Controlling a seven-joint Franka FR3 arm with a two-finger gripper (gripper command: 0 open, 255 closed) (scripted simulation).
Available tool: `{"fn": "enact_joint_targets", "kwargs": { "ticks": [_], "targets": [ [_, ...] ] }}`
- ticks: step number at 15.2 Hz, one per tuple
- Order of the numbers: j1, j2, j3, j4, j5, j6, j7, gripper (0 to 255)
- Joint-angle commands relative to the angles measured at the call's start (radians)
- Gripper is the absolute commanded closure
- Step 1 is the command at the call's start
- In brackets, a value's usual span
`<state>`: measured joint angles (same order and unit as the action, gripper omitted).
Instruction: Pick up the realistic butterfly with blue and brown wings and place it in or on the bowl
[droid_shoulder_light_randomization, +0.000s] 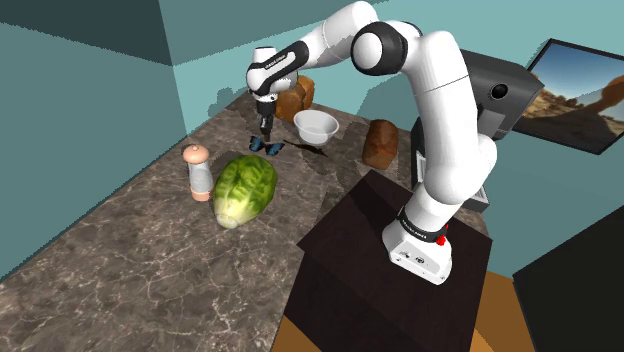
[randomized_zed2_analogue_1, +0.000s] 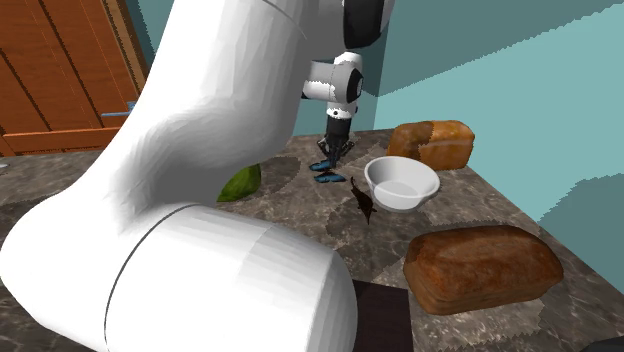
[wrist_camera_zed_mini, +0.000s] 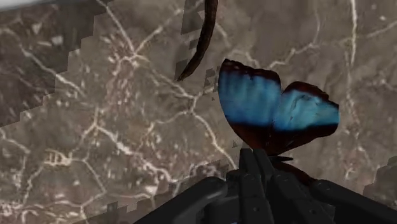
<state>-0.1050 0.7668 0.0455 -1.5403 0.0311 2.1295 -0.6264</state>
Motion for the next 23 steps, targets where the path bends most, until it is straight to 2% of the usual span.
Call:
{"fn": "enact_joint_targets", "kwargs": {
  "ticks": [1,2,7,8,15,23],
  "targets": [
    [0.0,0.0,0.0,0.0,0.0,0.0,0.0,255],
    [0.0,0.0,0.0,0.0,0.0,0.0,0.0,0],
    [0.173,-0.007,-0.11,0.002,-0.058,0.189,0.393,0],
    [0.186,-0.005,-0.12,0.006,-0.063,0.196,0.418,0],
    [0.18,0.071,-0.119,0.028,-0.06,0.251,0.417,0],
    [0.18,0.071,-0.119,0.028,-0.06,0.251,0.417,0]
  ]
}}
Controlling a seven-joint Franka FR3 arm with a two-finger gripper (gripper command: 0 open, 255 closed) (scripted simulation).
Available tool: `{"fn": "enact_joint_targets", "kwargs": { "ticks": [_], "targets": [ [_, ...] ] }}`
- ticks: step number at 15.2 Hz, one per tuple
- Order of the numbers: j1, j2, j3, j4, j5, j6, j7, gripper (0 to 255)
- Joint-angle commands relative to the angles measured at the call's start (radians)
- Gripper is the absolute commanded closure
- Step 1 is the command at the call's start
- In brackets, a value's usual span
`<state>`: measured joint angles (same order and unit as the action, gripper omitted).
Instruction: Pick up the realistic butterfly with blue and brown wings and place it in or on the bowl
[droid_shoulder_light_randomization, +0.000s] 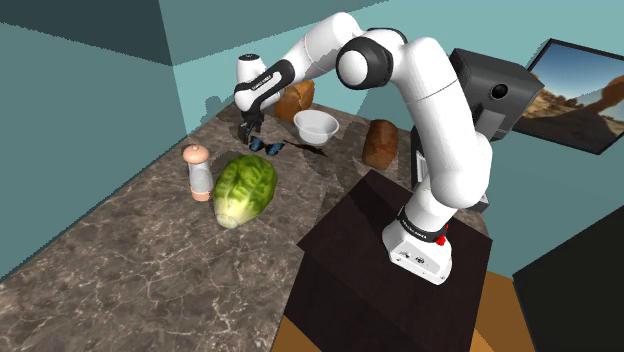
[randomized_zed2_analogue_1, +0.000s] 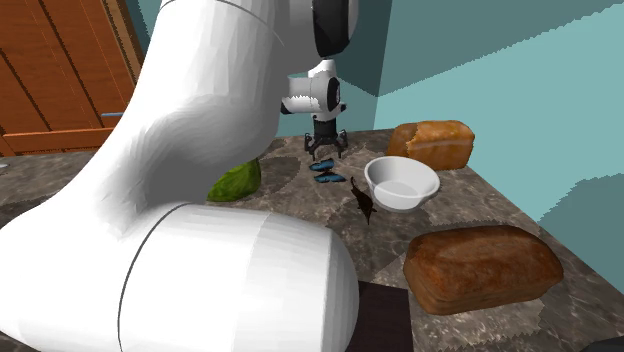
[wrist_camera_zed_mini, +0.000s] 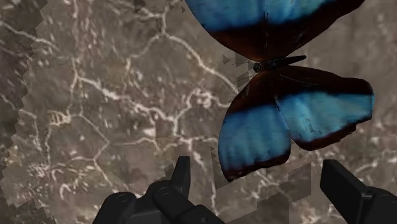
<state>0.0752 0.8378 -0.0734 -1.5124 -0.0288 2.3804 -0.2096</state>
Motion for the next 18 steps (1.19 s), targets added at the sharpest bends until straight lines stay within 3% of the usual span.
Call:
{"fn": "enact_joint_targets", "kwargs": {
  "ticks": [1,10,18],
  "targets": [
    [0.0,0.0,0.0,0.0,0.0,0.0,0.0,255],
    [0.0,0.0,0.0,0.0,0.0,0.0,0.0,255],
    [0.002,-0.076,-0.002,-0.015,-0.002,-0.061,-0.003,255]
  ]
}}
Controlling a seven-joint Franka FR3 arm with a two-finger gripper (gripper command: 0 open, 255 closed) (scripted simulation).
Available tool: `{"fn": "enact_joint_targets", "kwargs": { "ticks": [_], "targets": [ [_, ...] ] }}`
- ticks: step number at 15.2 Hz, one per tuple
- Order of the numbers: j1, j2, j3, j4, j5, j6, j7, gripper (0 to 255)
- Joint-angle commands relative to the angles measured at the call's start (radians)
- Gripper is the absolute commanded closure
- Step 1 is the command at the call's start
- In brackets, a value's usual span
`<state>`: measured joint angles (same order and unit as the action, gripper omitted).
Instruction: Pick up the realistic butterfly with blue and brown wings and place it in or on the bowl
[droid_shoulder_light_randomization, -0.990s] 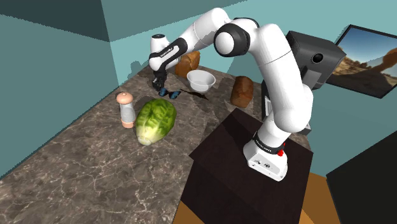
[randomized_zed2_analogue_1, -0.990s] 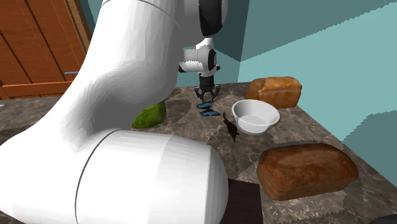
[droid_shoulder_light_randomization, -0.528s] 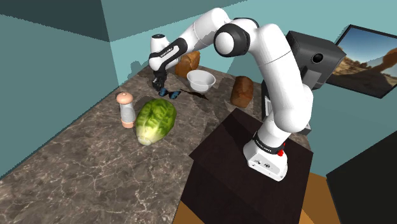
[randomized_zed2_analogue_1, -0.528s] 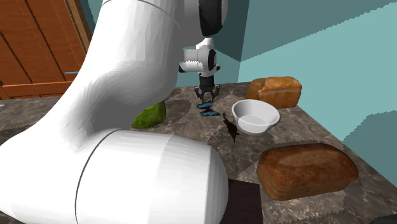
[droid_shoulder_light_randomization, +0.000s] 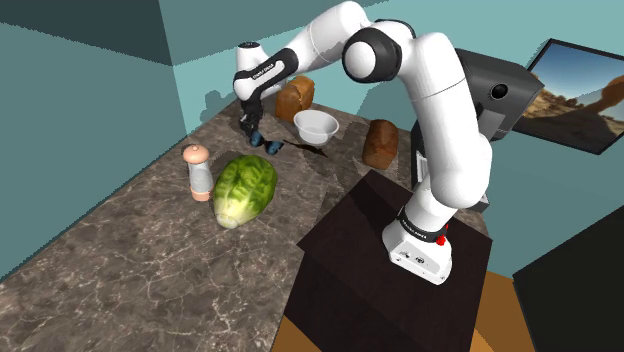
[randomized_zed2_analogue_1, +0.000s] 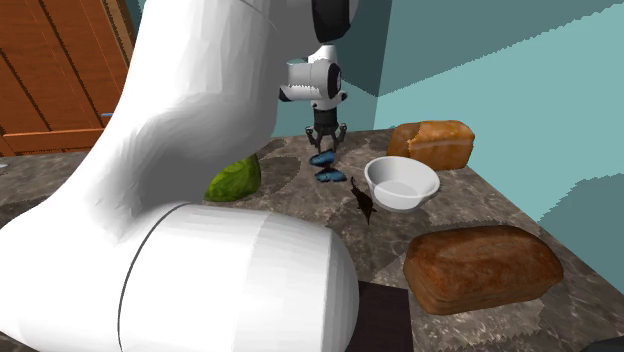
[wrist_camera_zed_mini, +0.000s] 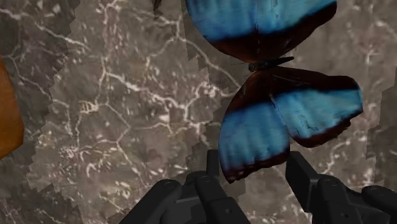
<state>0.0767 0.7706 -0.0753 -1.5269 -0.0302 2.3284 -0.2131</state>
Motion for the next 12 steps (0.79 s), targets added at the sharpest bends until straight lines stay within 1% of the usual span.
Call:
{"fn": "enact_joint_targets", "kwargs": {
  "ticks": [1,12],
  "targets": [
    [0.001,-0.018,0.0,-0.002,0.0,-0.017,0.0,255],
    [0.003,-0.107,-0.003,0.007,-0.002,-0.114,-0.006,255]
  ]
}}
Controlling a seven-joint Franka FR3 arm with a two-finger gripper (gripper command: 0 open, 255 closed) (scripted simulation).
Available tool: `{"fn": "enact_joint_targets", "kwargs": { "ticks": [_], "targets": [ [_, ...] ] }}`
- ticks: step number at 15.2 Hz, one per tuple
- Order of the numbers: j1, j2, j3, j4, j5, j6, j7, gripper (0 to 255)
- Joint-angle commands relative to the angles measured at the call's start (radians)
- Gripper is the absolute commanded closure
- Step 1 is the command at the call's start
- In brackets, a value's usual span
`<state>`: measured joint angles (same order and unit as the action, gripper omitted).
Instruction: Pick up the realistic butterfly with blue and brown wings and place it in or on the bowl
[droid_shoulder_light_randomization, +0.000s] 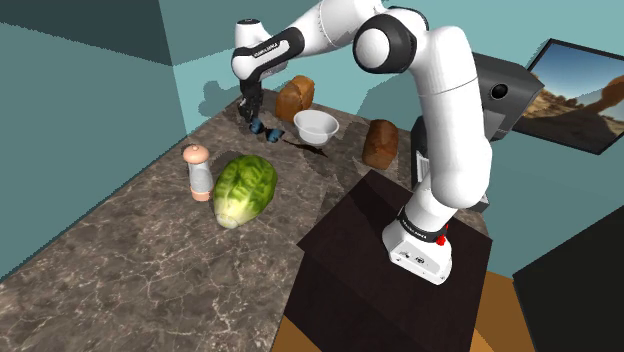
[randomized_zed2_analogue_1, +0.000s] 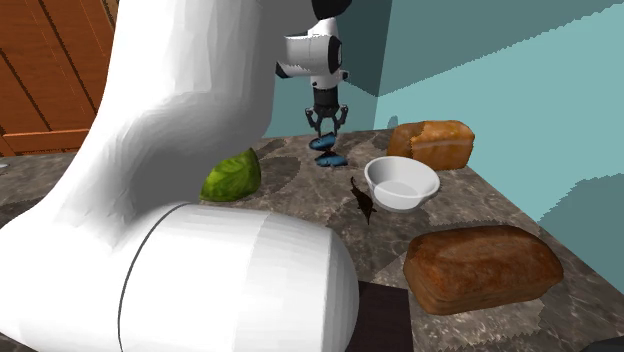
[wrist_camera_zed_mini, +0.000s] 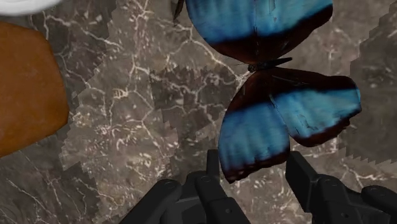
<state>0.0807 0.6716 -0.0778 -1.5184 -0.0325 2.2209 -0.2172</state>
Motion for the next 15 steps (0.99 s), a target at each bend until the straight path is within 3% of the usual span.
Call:
{"fn": "enact_joint_targets", "kwargs": {
  "ticks": [1,9,15],
  "targets": [
    [0.0,-0.015,0.0,0.001,0.0,-0.016,-0.002,255],
    [0.001,-0.065,-0.002,0.028,-0.001,-0.093,-0.006,255],
    [-0.085,-0.148,-0.025,-0.101,0.009,-0.041,-0.119,255]
  ]
}}
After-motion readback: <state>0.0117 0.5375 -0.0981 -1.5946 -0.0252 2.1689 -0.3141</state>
